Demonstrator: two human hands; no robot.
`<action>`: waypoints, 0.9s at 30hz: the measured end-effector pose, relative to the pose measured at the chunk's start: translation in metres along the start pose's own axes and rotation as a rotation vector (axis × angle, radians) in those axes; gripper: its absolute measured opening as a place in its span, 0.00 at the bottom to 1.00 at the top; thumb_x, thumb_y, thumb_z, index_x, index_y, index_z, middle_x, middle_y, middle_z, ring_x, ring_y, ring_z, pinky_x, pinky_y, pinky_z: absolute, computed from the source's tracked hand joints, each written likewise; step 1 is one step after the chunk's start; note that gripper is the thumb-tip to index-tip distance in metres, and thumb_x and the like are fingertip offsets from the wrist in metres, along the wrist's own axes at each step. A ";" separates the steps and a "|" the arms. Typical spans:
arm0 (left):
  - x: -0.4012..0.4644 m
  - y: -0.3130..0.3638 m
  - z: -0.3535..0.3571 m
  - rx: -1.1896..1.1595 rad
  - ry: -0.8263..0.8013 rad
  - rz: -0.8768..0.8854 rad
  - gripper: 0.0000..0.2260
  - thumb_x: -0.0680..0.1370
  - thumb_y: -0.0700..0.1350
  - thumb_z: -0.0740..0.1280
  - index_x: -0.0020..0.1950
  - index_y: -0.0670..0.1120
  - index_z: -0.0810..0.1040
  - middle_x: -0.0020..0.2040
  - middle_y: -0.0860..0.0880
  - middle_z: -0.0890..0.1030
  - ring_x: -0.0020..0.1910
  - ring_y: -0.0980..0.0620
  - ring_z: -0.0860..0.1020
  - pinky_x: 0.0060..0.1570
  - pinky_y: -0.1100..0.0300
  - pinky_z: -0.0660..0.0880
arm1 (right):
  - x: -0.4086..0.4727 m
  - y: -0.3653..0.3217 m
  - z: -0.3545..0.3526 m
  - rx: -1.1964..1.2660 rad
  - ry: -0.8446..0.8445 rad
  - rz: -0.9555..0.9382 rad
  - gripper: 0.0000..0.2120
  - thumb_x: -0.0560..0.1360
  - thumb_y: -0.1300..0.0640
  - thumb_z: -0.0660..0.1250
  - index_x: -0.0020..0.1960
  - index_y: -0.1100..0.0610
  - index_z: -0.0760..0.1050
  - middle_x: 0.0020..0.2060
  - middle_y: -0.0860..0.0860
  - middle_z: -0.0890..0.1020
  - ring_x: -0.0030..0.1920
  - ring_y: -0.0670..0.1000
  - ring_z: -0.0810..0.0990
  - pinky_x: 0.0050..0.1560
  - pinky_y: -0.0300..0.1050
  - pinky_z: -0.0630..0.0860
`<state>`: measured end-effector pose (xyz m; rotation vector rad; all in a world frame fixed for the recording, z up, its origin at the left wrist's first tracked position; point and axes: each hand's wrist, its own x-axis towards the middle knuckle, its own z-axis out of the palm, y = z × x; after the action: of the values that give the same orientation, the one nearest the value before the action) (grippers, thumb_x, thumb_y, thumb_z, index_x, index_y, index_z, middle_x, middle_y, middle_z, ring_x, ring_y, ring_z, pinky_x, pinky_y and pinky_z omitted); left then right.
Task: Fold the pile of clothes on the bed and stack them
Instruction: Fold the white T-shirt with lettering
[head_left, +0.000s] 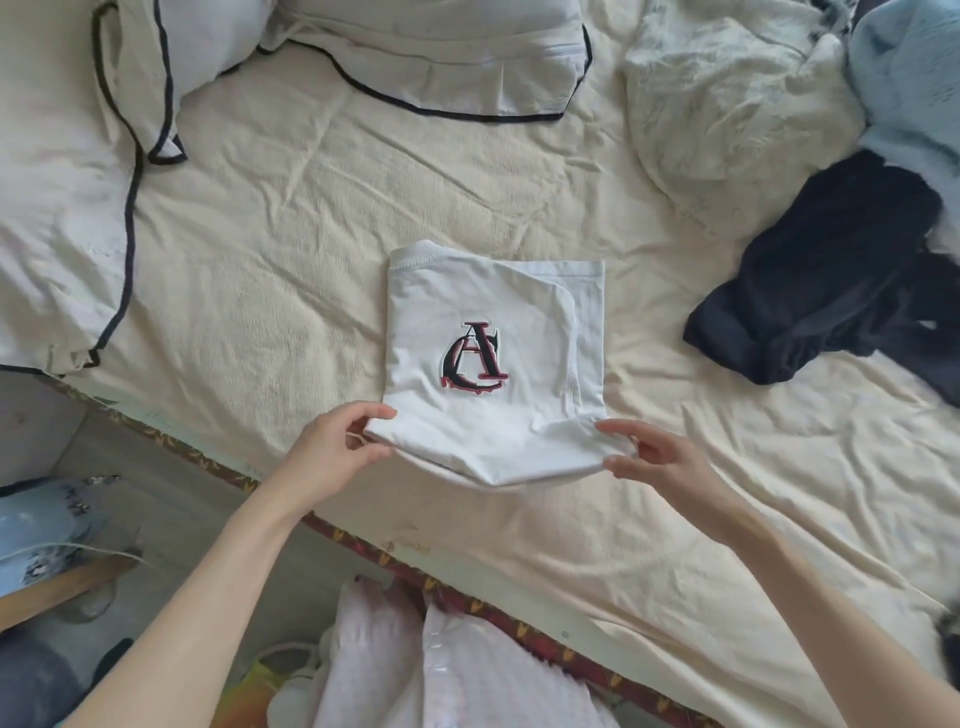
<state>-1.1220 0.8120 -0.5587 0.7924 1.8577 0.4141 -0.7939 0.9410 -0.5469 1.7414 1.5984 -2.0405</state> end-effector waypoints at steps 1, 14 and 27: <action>0.003 0.001 -0.001 0.022 0.043 0.027 0.12 0.73 0.42 0.72 0.48 0.60 0.77 0.49 0.57 0.78 0.46 0.62 0.76 0.42 0.73 0.69 | 0.002 -0.002 -0.003 -0.006 -0.042 0.019 0.20 0.72 0.63 0.71 0.62 0.51 0.76 0.48 0.54 0.79 0.48 0.50 0.79 0.49 0.33 0.75; 0.107 0.040 -0.030 -0.104 0.319 0.125 0.06 0.79 0.44 0.65 0.47 0.43 0.78 0.39 0.47 0.76 0.39 0.52 0.74 0.43 0.63 0.72 | 0.107 -0.042 -0.038 -0.020 0.214 -0.065 0.07 0.78 0.55 0.64 0.48 0.56 0.80 0.40 0.49 0.84 0.41 0.42 0.80 0.48 0.46 0.76; 0.210 0.033 0.017 0.250 0.688 -0.029 0.13 0.83 0.52 0.51 0.54 0.44 0.68 0.45 0.43 0.77 0.43 0.41 0.73 0.40 0.54 0.63 | 0.230 -0.048 -0.002 -0.188 0.653 -0.096 0.10 0.79 0.55 0.58 0.46 0.61 0.71 0.39 0.53 0.75 0.43 0.53 0.70 0.37 0.42 0.56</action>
<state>-1.1492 0.9791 -0.6884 0.8512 2.5971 0.4791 -0.9076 1.0941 -0.6846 2.4411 1.9677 -1.3425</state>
